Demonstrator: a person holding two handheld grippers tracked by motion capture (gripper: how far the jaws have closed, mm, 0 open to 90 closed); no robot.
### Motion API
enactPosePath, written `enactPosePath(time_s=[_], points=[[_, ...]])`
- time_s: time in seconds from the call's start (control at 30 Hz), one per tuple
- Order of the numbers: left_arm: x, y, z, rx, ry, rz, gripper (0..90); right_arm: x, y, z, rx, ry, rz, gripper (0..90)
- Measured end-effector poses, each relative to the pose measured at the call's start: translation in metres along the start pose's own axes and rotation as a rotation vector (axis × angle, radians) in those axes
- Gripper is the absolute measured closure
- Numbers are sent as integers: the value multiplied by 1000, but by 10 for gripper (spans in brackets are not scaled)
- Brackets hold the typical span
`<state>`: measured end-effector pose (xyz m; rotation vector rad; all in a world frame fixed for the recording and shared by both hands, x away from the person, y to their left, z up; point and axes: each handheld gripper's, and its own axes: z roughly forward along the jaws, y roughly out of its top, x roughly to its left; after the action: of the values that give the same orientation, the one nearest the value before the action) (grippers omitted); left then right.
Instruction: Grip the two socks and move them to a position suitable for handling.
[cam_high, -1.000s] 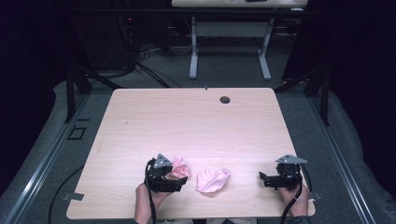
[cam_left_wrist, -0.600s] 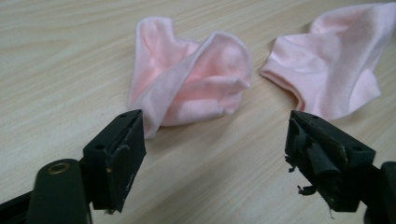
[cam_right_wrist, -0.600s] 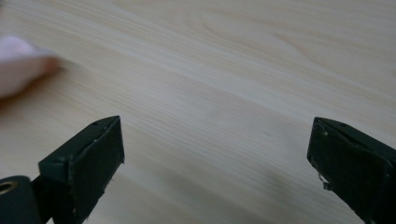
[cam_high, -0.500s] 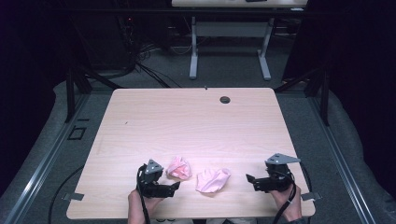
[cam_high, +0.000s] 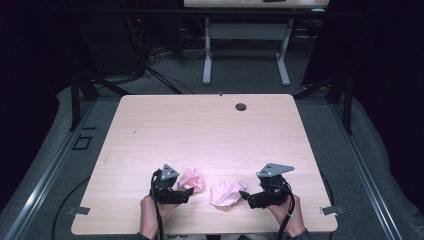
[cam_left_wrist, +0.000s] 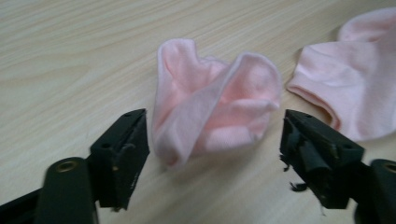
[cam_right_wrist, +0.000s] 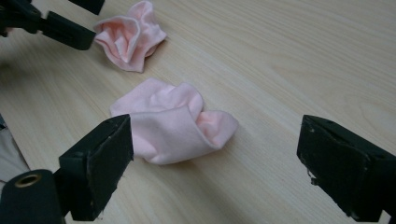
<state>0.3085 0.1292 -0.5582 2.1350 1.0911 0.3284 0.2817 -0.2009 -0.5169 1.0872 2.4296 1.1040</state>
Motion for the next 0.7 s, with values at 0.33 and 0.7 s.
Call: enactPosePath(time_s=[0.33, 0.7], points=[[7, 8, 20, 44, 29, 19, 815, -13, -15, -11, -22, -7, 51, 104], [-1, 82, 38, -56, -22, 77, 832, -14, -14, -14, -34, -6, 58, 123]])
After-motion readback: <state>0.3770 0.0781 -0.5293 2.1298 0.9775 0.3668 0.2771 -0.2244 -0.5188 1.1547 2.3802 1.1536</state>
